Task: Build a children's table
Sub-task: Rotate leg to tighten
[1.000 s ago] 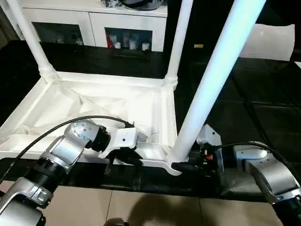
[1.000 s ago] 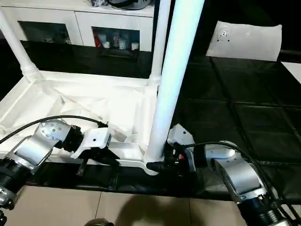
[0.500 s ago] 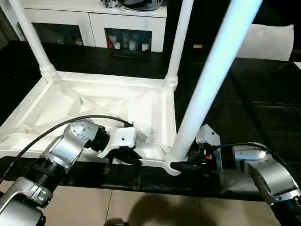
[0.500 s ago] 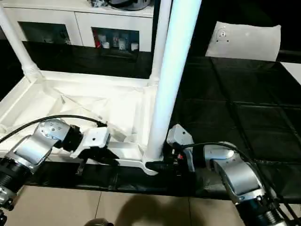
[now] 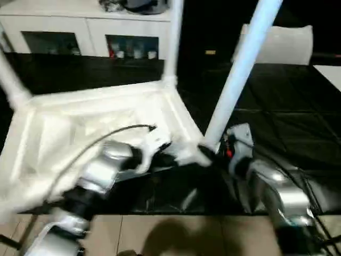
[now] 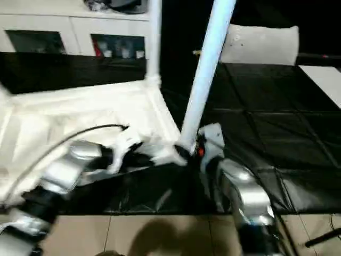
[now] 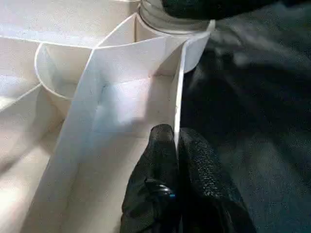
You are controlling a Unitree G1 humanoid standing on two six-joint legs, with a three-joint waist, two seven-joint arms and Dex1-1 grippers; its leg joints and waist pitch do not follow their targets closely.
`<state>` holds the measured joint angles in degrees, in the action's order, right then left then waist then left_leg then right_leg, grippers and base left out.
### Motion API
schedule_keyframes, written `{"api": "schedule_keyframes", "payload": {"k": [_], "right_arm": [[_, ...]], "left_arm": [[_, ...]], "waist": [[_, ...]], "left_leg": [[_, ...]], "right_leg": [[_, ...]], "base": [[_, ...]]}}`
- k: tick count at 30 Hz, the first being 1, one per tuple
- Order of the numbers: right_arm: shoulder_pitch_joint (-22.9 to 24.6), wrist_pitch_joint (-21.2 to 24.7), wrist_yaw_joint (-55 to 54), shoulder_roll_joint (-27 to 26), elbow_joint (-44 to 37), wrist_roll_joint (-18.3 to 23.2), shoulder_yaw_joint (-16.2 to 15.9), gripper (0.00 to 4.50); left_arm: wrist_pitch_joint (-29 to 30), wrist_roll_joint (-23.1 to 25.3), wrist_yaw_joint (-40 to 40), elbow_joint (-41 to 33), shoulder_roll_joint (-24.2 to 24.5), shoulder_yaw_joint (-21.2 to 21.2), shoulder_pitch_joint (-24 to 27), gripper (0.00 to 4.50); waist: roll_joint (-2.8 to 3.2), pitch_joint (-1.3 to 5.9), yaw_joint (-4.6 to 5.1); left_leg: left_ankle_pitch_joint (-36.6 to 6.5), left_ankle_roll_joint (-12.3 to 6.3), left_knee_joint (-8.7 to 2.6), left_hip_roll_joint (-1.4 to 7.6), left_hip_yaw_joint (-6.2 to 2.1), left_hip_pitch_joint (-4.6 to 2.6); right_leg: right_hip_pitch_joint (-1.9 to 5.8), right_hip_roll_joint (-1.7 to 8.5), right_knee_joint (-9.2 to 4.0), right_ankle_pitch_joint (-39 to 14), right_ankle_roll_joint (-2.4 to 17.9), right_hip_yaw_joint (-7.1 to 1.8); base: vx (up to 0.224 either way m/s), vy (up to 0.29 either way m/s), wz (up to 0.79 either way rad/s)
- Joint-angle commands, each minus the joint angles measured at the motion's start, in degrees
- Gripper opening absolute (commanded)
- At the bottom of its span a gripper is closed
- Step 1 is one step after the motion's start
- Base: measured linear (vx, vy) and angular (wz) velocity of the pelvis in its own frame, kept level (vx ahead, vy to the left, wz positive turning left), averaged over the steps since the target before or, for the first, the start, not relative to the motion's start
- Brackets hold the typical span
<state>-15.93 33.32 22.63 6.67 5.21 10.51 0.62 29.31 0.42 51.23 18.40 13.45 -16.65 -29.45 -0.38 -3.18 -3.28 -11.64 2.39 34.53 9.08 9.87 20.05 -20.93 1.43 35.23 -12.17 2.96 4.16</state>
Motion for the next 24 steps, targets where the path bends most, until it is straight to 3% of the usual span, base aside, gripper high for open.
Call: {"api": "schedule_keyframes", "payload": {"k": [1,8,10,14,18,23,24], "right_arm": [[-1.04,3.15,0.27,-6.59,2.67,1.92,-6.87,2.75],[-1.75,1.76,-1.46,-7.11,3.87,-0.35,-7.02,2.75],[-1.52,1.26,-1.21,-7.16,3.27,0.34,-5.91,3.31],[-0.23,0.21,1.32,-5.79,0.75,1.7,-4.91,3.67],[2.98,-1.82,8.56,0.13,-3.7,2.54,-4.81,4.02],[5.44,-4.45,16.31,7.56,-6.13,3.66,-3.54,4.46],[5.84,-4.97,18.88,9.61,-6.68,4.09,-3.55,4.46]], "left_arm": [[-0.15,-0.42,-7.08,-2.2,-5.26,1.33,-4.01,0.0],[-2.74,2.46,-7.26,-0.76,-2.6,-0.29,-3.91,0.0],[-3.45,2.9,-6.53,-0.94,-0.9,-0.02,-3.27,0.0],[-5.05,2.89,-4.03,-1.33,1.97,0.3,-2.23,0.0],[-9.48,2.72,2.11,-0.9,6.79,-1.14,-1.13,0.0],[-14.69,2.13,9.88,-0.56,11.73,-3.87,-0.36,0.0],[-15.52,2.1,11.8,-0.4,12.8,-4.5,-0.38,0.0]], "waist": [[-0.02,3.27,-0.21],[0.17,3.33,0.0],[0.42,3.2,0.07],[0.54,3.14,0.27],[0.45,3.24,0.55],[0.28,3.31,0.26],[0.8,3.27,0.05]], "left_leg": [[-6.09,-1.05,-3.93,4.42,-2.0,-0.11],[-4.76,-2.16,-4.09,4.62,-2.06,-0.03],[-6.15,-1.83,-4.2,4.64,-2.13,-0.14],[-7.59,-1.35,-4.31,4.69,-2.19,-0.22],[-6.39,-2.15,-4.29,4.7,-2.26,0.12],[-5.6,-3.2,-4.12,4.87,-2.09,0.05],[-5.55,-3.11,-4.11,4.98,-2.06,-0.12]], "right_leg": [[2.37,8.02,-5.38,-13.98,8.6,-4.22],[2.47,7.9,-4.9,-9.31,8.63,-4.28],[2.38,7.97,-5.12,-11.16,8.5,-4.29],[2.31,7.93,-5.32,-12.92,7.92,-4.33],[2.62,7.81,-4.87,-9.04,8.51,-4.27],[2.51,7.78,-4.86,-8.89,8.67,-4.24],[2.27,7.83,-4.75,-8.48,8.95,-4.26]], "base": [[0.0,0.0,0.0],[0.0,0.0,0.0],[0.0,0.0,0.0],[0.0,0.0,0.0],[0.0,0.0,0.0],[0.0,0.0,0.0],[0.0,0.0,0.0]]}}
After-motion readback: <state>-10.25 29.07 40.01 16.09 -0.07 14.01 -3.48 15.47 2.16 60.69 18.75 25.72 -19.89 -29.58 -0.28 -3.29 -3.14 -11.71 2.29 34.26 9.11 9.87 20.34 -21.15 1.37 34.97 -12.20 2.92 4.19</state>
